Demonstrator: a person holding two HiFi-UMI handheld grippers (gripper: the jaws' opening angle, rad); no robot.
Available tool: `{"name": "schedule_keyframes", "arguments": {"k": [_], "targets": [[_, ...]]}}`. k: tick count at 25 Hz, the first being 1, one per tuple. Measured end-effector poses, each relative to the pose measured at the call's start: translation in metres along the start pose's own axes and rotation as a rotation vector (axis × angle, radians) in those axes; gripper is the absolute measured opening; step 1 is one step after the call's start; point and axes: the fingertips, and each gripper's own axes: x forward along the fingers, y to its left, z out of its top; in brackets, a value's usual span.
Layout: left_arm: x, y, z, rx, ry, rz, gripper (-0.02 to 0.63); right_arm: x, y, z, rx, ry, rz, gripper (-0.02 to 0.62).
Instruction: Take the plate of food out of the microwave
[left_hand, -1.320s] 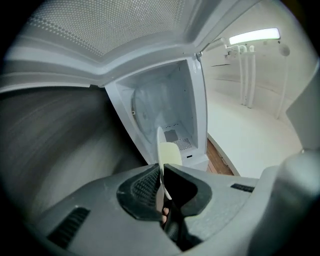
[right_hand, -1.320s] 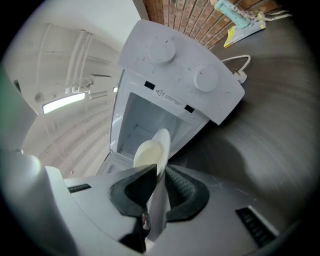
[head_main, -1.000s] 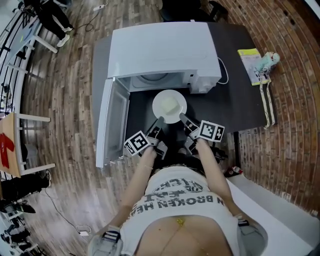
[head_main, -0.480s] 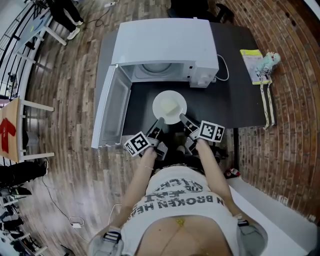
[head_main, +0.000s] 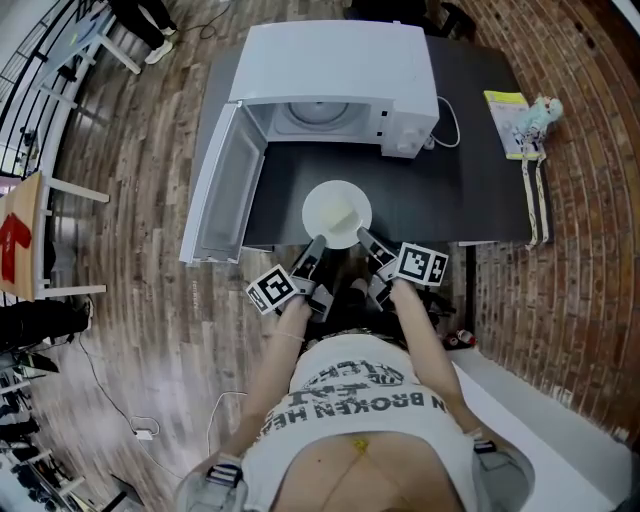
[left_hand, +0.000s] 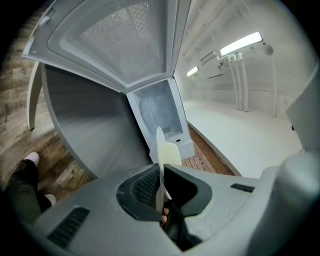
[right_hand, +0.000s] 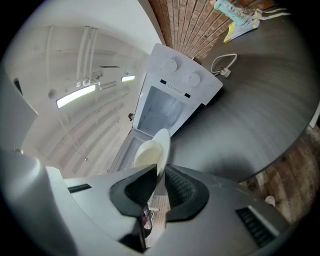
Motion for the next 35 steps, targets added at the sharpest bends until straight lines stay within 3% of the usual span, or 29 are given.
{"name": "schedule_keyframes", "arguments": {"k": [4,26,35], "targets": [[0.006,0.004,-0.011,-0.005,0.000,0.001,0.023,-0.007,-0.011,0.001,0.009,0.002,0.002,0.048],[-0.008,0.006,0.004,0.015,0.056,-0.013,0.023,0.003,0.002,-0.012,0.025,-0.049,-0.021,0.048],[-0.013,0.010,0.008,0.019,0.040,-0.007,0.023,0.009,0.004,-0.016,0.022,-0.032,-0.018,0.048]]}}
